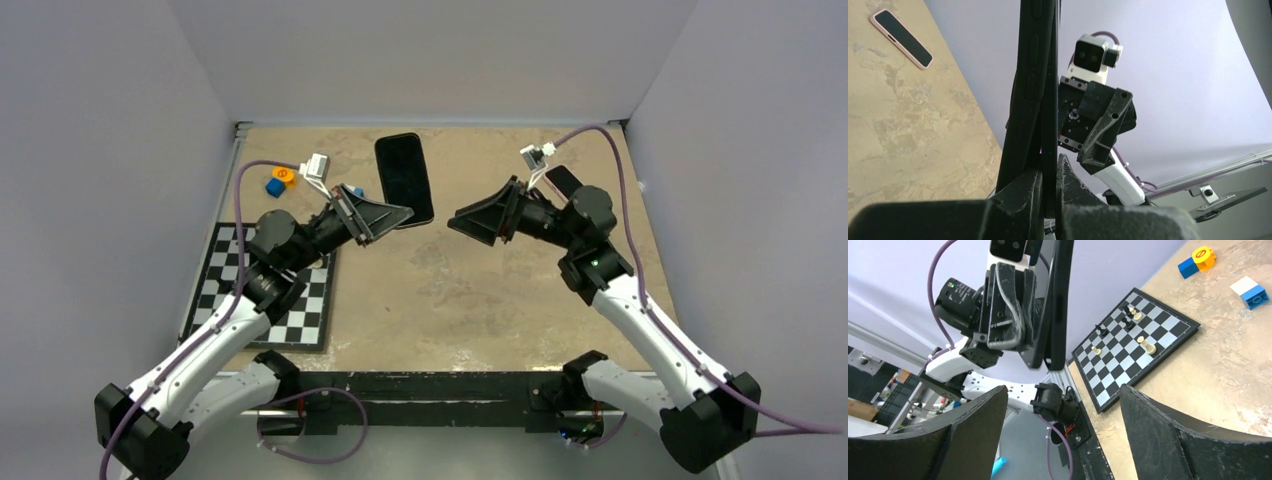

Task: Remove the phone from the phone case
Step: Remove the phone case from the phone.

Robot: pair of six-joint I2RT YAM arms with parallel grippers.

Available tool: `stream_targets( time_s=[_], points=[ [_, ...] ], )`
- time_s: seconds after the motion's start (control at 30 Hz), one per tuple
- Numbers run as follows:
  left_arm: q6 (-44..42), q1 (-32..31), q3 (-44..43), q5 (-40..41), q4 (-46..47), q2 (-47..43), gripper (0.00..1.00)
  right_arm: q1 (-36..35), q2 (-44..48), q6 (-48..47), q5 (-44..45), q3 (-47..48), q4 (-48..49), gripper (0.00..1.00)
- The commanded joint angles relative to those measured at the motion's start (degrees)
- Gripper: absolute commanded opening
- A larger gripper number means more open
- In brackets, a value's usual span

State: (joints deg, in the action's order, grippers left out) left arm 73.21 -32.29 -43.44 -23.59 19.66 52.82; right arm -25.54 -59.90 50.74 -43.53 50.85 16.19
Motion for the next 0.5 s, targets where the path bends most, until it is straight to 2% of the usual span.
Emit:
stream_targets(
  time_s=[0.0,0.13,0.23,0.37,0.47],
  points=[
    [-1.3,0.1,-0.9,3.4,-1.5,-3.4,0.00,-0.4,5.4,1.6,4.4,-6.4,6.5,0.84],
    [1.8,0.1,0.6,3.4,0.1,-5.0,0.00,-2.5,4.5,5.0,3.4,-8.1,12.7,0.64],
    [4.1,0.1,1.9,3.5,2.1,-6.1,0.00,-4.6,3.0,6.9,3.7,-7.9,16.3,0.62],
    [5.3,0.1,1.7,3.3,3.0,-6.8,0.00,-5.4,1.0,9.5,4.6,-8.7,20.2,0.51],
    [6.9,0.2,1.6,3.0,4.1,-6.7,0.00,-6.2,-0.7,11.5,4.6,-9.0,23.9,0.48]
  ],
)
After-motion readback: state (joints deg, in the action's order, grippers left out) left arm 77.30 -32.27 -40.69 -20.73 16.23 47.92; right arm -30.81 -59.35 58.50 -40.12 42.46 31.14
